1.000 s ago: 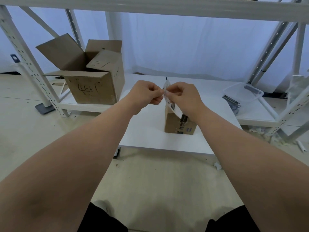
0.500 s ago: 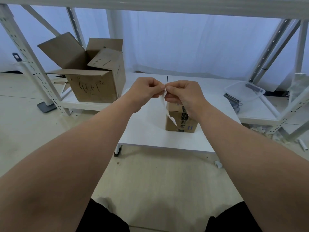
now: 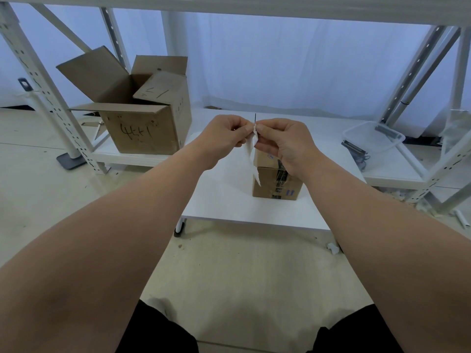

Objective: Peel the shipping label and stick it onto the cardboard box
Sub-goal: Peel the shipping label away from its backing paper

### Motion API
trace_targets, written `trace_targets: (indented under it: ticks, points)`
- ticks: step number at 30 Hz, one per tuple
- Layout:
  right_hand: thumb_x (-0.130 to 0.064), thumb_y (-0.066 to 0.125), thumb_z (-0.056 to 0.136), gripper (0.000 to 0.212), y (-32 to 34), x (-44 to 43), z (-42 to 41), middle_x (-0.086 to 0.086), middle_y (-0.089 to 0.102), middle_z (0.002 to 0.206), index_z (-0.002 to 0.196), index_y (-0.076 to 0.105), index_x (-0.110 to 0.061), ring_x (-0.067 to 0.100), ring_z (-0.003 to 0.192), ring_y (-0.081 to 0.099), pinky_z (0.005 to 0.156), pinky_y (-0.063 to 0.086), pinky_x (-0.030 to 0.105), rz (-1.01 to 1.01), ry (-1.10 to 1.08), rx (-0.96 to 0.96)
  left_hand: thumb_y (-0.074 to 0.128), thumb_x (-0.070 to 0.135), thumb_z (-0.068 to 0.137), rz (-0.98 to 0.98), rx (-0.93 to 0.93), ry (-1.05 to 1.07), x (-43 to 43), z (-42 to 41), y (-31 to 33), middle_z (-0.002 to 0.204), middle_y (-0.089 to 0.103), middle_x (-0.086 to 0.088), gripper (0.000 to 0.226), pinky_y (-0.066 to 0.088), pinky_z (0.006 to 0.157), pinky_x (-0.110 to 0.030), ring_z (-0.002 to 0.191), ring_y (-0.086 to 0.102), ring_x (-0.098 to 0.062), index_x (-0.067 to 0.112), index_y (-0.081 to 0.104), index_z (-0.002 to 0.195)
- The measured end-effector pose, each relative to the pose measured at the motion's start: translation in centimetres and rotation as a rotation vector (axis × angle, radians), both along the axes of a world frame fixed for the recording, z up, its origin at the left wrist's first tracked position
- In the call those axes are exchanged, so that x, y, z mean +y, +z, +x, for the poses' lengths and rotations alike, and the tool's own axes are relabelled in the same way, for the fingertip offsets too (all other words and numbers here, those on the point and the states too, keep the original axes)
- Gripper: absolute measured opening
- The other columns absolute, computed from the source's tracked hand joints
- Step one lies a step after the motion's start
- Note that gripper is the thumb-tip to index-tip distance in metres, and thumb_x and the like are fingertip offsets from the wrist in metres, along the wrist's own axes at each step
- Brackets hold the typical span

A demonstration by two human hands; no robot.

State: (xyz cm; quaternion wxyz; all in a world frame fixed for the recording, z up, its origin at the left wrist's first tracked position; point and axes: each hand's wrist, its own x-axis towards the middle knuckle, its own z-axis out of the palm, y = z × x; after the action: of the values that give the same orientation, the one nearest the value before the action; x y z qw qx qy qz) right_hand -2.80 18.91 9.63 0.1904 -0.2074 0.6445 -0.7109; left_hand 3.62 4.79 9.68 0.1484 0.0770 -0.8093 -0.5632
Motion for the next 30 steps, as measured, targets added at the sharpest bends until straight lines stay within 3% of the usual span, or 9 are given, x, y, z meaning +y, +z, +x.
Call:
trace_targets:
  ticks: [14, 18, 23, 28, 30]
  points:
    - [-0.003, 0.063, 0.088, 0.007, 0.2, 0.3, 0.0, 0.000, 0.074, 0.072, 0.088, 0.070, -0.005, 0.010, 0.068, 0.072, 0.066, 0.057, 0.022, -0.052, 0.027, -0.063, 0.051, 0.017, 0.096, -0.011, 0.015, -0.010, 0.1, 0.0, 0.1, 0.086, 0.061, -0.006, 0.017, 0.046, 0.070, -0.016, 0.069, 0.051, -0.008, 0.011, 0.063, 0.087]
    - [-0.013, 0.068, 0.086, 0.009, 0.2, 0.5, -0.2, 0.007, 0.074, 0.085, 0.091, 0.071, -0.006, 0.019, 0.081, 0.072, 0.072, 0.057, 0.024, -0.072, 0.052, -0.106, 0.053, 0.013, 0.095, -0.056, 0.049, 0.019, 0.6, 0.1, 0.2, 0.079, 0.061, -0.002, 0.013, 0.047, 0.065, -0.012, 0.068, 0.053, -0.008, 0.011, 0.061, 0.084]
    - [-0.006, 0.071, 0.082, 0.009, 0.1, 0.6, -0.4, 0.006, 0.074, 0.085, 0.091, 0.070, -0.007, 0.015, 0.083, 0.072, 0.078, 0.058, 0.024, -0.046, 0.028, -0.019, 0.053, 0.006, 0.093, -0.050, 0.107, 0.036, 0.9, 0.2, 0.4, 0.077, 0.065, -0.001, 0.006, 0.049, 0.067, -0.015, 0.069, 0.059, -0.008, 0.004, 0.059, 0.093]
    - [-0.008, 0.073, 0.080, 0.014, -0.1, 0.6, -0.4, 0.024, 0.072, 0.093, 0.093, 0.071, -0.002, 0.033, 0.087, 0.069, 0.089, 0.056, 0.040, 0.048, -0.038, 0.151, 0.062, 0.019, 0.090, -0.014, 0.059, 0.078, 1.3, -0.1, 0.3, 0.086, 0.066, -0.009, 0.016, 0.054, 0.084, -0.030, 0.081, 0.062, -0.016, 0.003, 0.064, 0.091]
    - [-0.005, 0.071, 0.081, 0.010, 0.0, 0.6, -0.3, 0.020, 0.071, 0.091, 0.091, 0.072, -0.005, 0.027, 0.082, 0.063, 0.086, 0.054, 0.038, 0.082, -0.021, 0.206, 0.066, 0.022, 0.087, 0.028, 0.036, 0.087, 1.2, -0.2, 0.2, 0.090, 0.068, -0.012, 0.020, 0.055, 0.088, -0.032, 0.085, 0.064, -0.019, 0.002, 0.066, 0.090]
